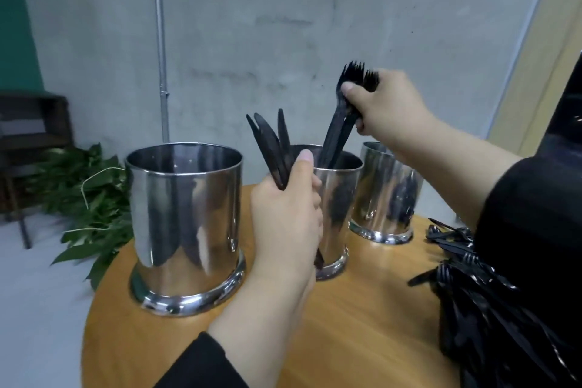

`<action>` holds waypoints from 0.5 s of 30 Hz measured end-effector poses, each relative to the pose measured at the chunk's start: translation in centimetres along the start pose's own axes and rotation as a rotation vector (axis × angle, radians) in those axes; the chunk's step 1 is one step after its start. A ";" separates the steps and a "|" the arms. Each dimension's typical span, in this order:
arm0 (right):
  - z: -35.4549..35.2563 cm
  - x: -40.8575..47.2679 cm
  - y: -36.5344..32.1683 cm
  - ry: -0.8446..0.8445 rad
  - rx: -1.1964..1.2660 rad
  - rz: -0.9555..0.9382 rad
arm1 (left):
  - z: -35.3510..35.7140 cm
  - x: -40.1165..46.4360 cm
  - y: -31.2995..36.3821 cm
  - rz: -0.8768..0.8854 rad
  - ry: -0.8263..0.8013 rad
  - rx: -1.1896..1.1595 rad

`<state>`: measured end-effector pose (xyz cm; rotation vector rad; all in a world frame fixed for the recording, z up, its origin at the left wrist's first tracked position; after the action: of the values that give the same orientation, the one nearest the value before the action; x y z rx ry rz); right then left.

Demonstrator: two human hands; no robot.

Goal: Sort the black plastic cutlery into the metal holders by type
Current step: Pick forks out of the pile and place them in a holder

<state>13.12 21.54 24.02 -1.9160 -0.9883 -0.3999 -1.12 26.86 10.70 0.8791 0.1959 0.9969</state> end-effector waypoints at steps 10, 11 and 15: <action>6.6 0.2 0.7 -0.497 -0.552 0.025 | -1.0 0.2 -0.2 -0.074 0.012 -0.021; 6.5 0.1 0.8 -0.504 -0.511 0.034 | -0.9 0.3 -0.3 -0.076 0.006 -0.019; 4.1 -0.4 0.6 -0.378 -0.552 -0.040 | -0.4 0.0 -0.7 -0.115 -0.088 0.019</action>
<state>12.82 24.61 21.27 -2.5380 -1.2527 -0.3653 -0.83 26.92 9.91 0.9165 0.1797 0.8491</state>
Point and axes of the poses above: each hand's wrist, its own x-axis towards the middle knuckle, its own z-axis out of the palm, y = z × x, the point moved 5 cm from there along x, towards the middle knuckle, and after that the axes turned 8 degrees about -x, right-handed, at the moved point
